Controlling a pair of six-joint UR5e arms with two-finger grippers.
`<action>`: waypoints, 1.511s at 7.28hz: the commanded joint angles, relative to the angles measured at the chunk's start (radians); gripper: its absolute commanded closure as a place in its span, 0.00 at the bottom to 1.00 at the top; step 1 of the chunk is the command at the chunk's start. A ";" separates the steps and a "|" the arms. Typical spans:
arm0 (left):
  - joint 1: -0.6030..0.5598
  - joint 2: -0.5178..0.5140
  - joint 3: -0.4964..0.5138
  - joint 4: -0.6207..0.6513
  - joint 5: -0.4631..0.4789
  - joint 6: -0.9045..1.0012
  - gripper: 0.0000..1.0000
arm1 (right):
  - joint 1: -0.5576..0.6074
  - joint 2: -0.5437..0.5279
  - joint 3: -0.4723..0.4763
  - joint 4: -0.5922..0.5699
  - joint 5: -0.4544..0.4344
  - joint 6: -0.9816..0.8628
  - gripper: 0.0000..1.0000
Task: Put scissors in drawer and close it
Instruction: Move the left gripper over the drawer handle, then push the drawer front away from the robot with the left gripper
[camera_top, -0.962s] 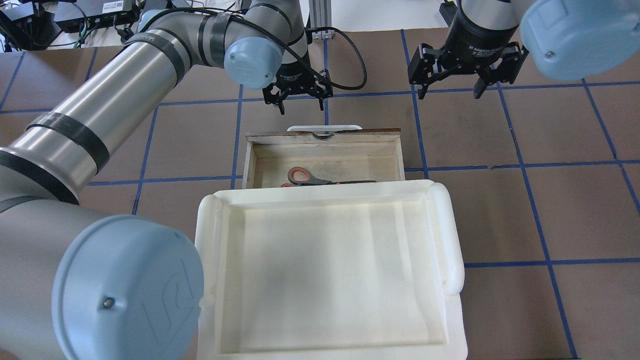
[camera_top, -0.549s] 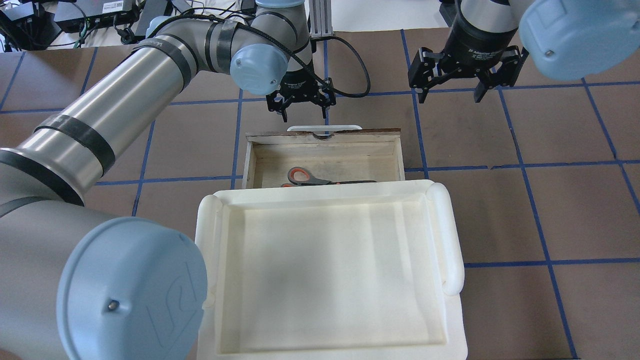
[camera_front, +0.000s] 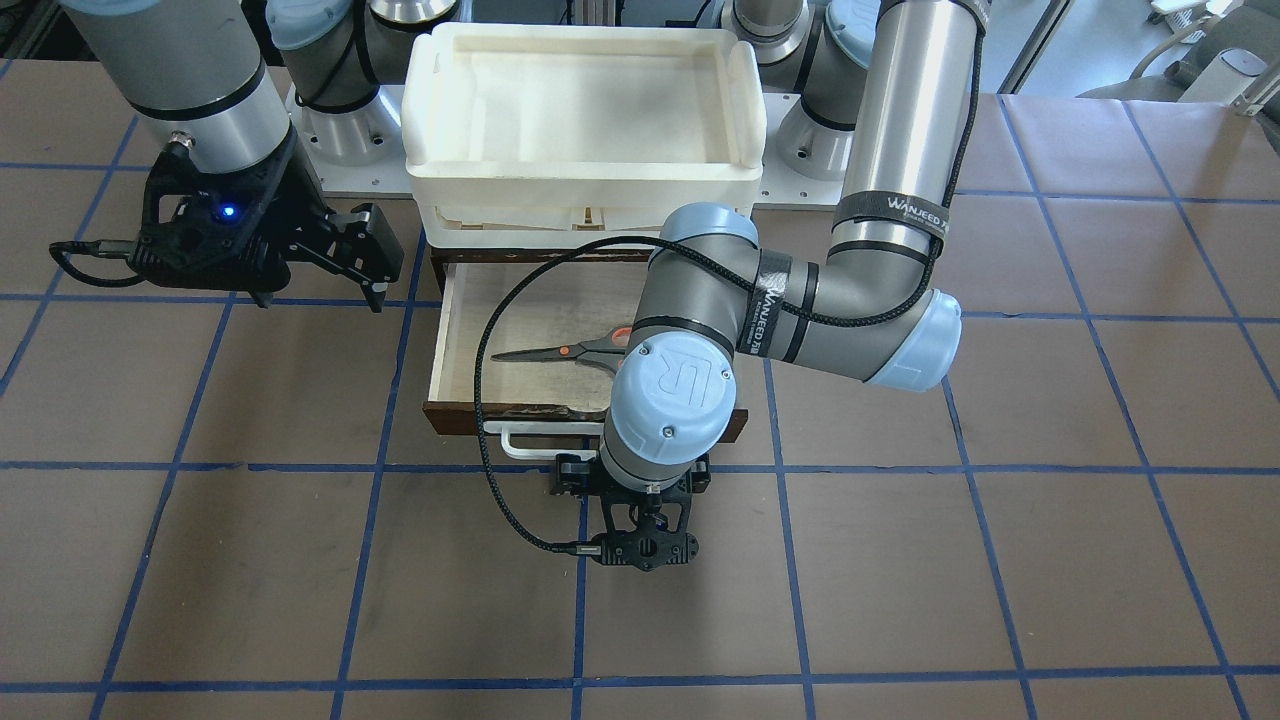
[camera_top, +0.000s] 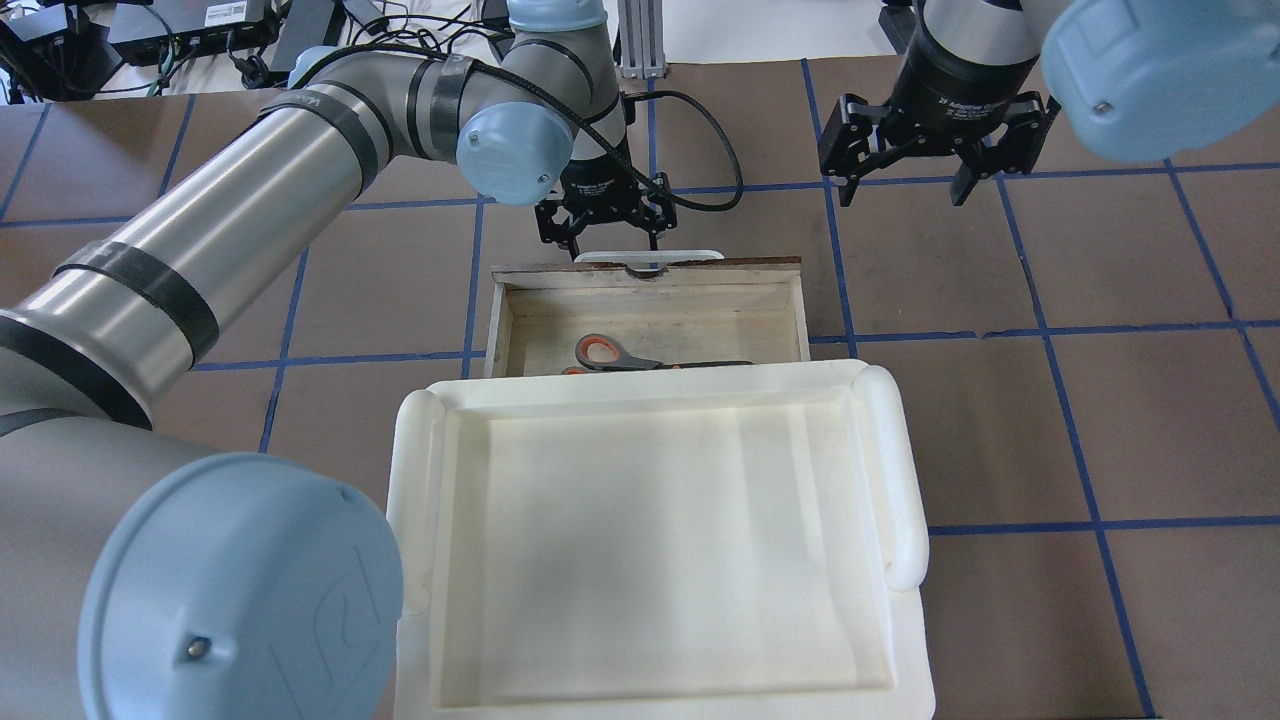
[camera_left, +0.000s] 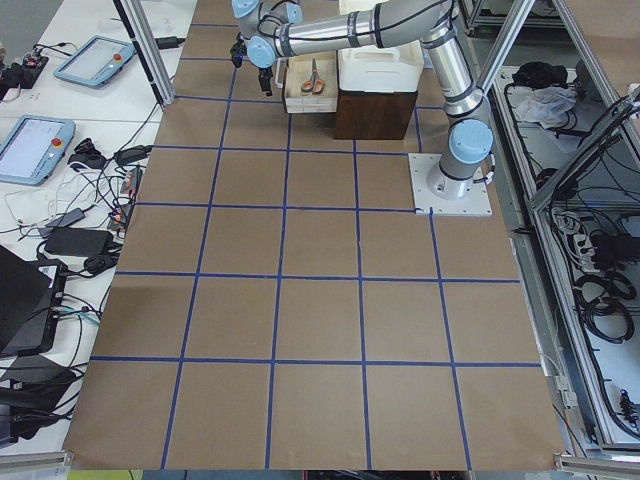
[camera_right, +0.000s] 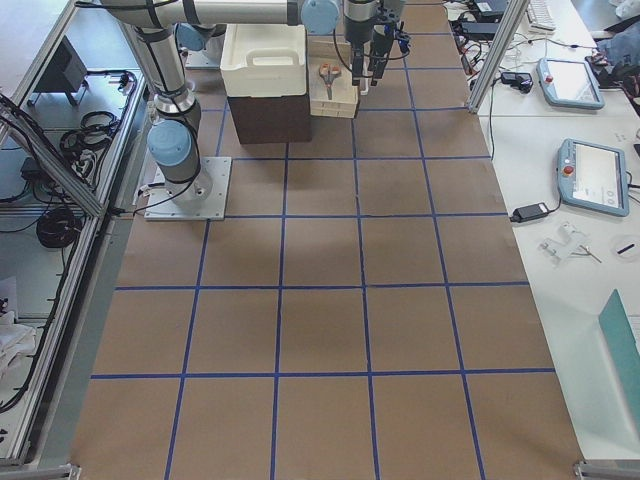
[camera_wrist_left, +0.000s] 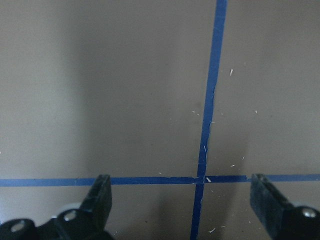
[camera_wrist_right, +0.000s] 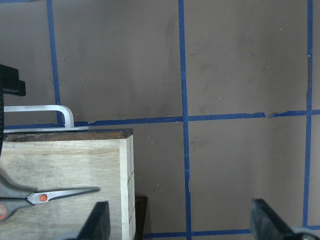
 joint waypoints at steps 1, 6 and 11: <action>-0.002 0.009 -0.006 -0.023 0.000 0.000 0.00 | 0.000 -0.001 0.000 0.001 -0.007 -0.003 0.00; -0.002 0.029 -0.009 -0.069 -0.003 0.000 0.00 | 0.000 -0.002 0.000 0.003 -0.007 0.000 0.00; -0.002 0.052 -0.024 -0.128 -0.003 0.001 0.00 | 0.000 -0.002 0.000 0.006 -0.010 0.001 0.00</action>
